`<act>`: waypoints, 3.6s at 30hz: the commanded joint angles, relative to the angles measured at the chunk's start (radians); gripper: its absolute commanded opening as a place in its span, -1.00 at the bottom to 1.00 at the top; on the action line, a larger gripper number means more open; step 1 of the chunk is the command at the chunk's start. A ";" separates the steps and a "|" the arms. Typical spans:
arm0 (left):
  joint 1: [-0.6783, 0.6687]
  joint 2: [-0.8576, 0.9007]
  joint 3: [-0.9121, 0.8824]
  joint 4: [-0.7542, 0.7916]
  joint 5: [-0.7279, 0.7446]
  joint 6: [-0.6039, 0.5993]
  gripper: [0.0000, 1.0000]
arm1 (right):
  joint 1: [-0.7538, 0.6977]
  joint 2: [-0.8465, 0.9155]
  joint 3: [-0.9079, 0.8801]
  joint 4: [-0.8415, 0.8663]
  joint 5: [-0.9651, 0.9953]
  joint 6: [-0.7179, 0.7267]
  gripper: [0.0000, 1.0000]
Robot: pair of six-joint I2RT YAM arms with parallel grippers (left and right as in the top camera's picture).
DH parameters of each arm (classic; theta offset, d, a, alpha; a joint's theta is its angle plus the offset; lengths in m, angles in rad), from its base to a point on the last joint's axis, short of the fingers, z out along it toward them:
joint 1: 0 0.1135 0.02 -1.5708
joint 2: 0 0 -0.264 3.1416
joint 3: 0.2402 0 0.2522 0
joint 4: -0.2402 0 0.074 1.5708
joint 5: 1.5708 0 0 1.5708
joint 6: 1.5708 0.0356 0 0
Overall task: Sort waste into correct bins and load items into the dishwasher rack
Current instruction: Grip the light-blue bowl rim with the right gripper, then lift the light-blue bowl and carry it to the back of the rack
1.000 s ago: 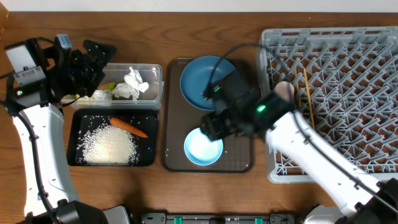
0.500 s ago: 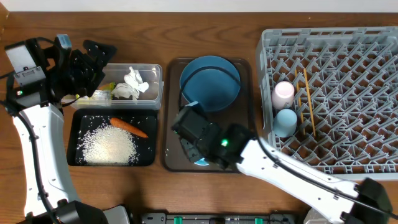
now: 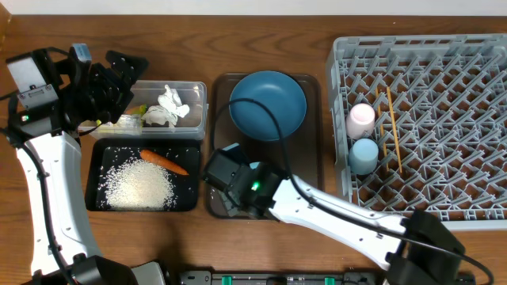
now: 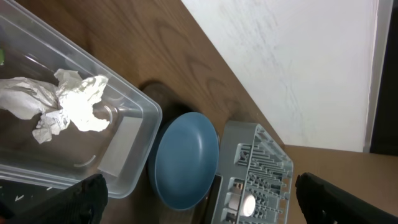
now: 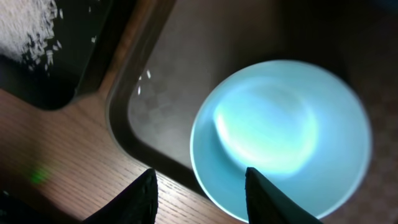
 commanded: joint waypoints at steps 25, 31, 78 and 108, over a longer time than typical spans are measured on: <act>0.003 0.000 -0.003 -0.001 -0.002 -0.005 0.96 | 0.040 0.102 -0.014 0.021 0.030 0.017 -0.28; 0.003 0.000 -0.003 -0.001 -0.002 -0.005 0.96 | 0.040 0.102 -0.052 0.054 0.030 0.017 -0.28; 0.003 0.000 -0.003 -0.001 -0.002 -0.005 0.96 | -0.058 -0.169 -0.082 0.095 0.021 -0.125 -0.98; 0.003 0.000 -0.003 -0.001 -0.002 -0.005 0.96 | -1.138 -0.444 -0.083 0.642 -0.872 -0.398 -0.98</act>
